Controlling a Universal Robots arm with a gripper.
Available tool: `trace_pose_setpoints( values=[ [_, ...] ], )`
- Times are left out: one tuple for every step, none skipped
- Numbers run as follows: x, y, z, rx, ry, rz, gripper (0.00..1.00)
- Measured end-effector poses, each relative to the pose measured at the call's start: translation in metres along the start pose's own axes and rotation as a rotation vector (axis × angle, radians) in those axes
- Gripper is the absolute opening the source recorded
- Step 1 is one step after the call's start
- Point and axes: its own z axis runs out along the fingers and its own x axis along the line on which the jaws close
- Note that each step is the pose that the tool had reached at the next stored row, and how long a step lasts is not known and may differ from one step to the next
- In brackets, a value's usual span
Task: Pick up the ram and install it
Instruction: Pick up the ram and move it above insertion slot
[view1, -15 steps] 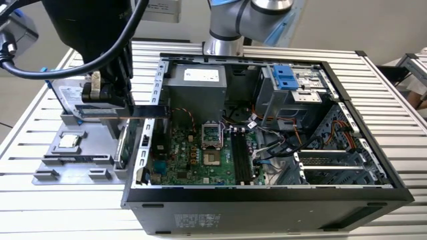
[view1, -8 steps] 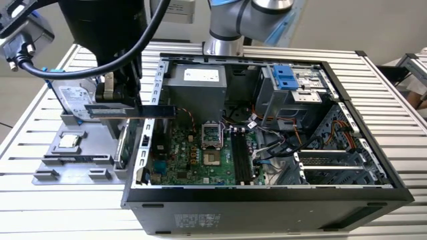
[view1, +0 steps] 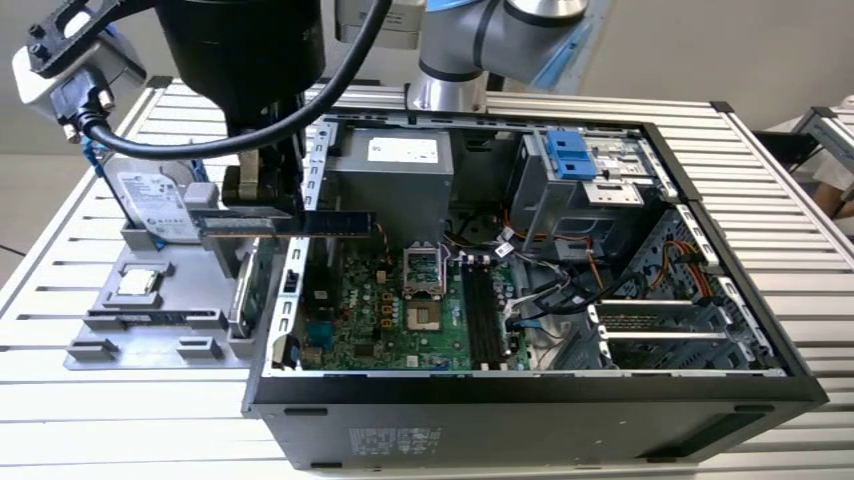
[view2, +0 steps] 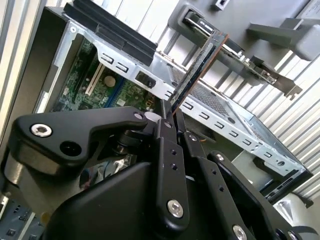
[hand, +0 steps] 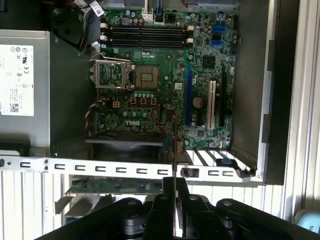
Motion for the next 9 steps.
trace_pose_setpoints(
  values=[
    [0.0000, 0.0020, 0.0000, 0.0007, 0.0001, 0.000, 0.00],
    [-0.0001, 0.0038, 0.0000, 0.0012, 0.0000, 0.000, 0.00],
    [-0.0001, 0.0059, 0.0000, 0.0018, 0.0001, 0.000, 0.00],
    [-0.0001, 0.0077, 0.0000, 0.0020, 0.0001, 0.000, 0.00],
    [-0.0001, 0.0095, -0.0001, 0.0022, 0.0000, 0.000, 0.00],
    [-0.0001, 0.0113, -0.0001, 0.0023, 0.0000, 0.000, 0.00],
    [-0.0002, 0.0130, -0.0001, 0.0024, 0.0001, 0.000, 0.00],
    [-0.0002, 0.0147, -0.0001, 0.0024, 0.0001, 0.000, 0.00],
    [-0.0002, 0.0165, -0.0001, 0.0025, 0.0001, 0.000, 0.00]
  ],
)
